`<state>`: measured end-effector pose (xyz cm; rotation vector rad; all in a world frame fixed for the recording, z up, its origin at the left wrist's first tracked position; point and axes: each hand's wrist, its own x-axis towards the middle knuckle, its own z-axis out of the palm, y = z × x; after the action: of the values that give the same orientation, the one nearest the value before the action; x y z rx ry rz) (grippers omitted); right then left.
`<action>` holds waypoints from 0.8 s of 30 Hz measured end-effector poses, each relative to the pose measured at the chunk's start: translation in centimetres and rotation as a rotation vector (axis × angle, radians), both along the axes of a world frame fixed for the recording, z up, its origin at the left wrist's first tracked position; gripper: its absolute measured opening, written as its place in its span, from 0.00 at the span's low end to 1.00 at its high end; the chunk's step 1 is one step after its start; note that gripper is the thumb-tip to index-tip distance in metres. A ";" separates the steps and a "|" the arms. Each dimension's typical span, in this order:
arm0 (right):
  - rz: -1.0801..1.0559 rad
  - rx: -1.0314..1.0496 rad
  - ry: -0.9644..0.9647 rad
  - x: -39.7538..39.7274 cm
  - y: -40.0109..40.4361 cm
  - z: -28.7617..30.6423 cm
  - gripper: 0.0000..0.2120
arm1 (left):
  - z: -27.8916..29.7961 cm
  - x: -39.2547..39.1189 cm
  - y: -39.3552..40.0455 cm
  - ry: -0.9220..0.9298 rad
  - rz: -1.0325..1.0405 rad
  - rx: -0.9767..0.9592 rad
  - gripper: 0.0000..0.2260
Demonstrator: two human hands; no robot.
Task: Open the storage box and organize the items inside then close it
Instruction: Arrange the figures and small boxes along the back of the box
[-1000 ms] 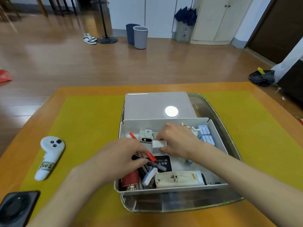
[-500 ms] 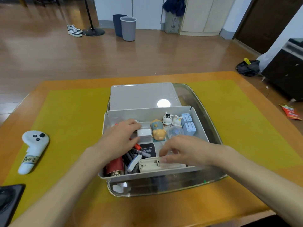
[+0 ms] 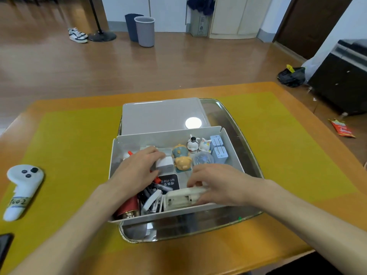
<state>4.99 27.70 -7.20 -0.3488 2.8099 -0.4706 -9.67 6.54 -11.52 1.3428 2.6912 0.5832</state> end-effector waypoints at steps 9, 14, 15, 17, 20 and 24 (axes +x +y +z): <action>-0.409 -0.038 0.097 4.0 8.0 4.6 0.14 | 0.2 0.3 0.7 -0.054 0.059 0.025 0.12; -0.506 -0.101 0.086 3.2 7.1 4.0 0.14 | 1.1 0.8 1.1 -0.027 0.075 0.076 0.12; -0.489 -0.029 0.067 3.0 6.6 3.7 0.14 | 1.3 1.0 1.2 -0.028 0.067 0.085 0.12; -0.418 0.158 0.037 2.8 5.7 3.1 0.14 | 1.7 1.6 1.6 -0.046 0.035 0.114 0.12; -0.397 0.288 0.029 2.6 4.8 2.3 0.11 | 1.7 2.9 2.4 -0.090 -0.023 0.153 0.12; -0.437 0.363 0.024 2.9 4.1 1.3 0.13 | 1.0 4.1 3.7 -0.121 -0.031 0.156 0.10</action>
<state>7.93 31.81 -5.89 0.3411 2.9114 -0.0295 -5.54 10.22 -10.53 1.3335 2.5701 0.8582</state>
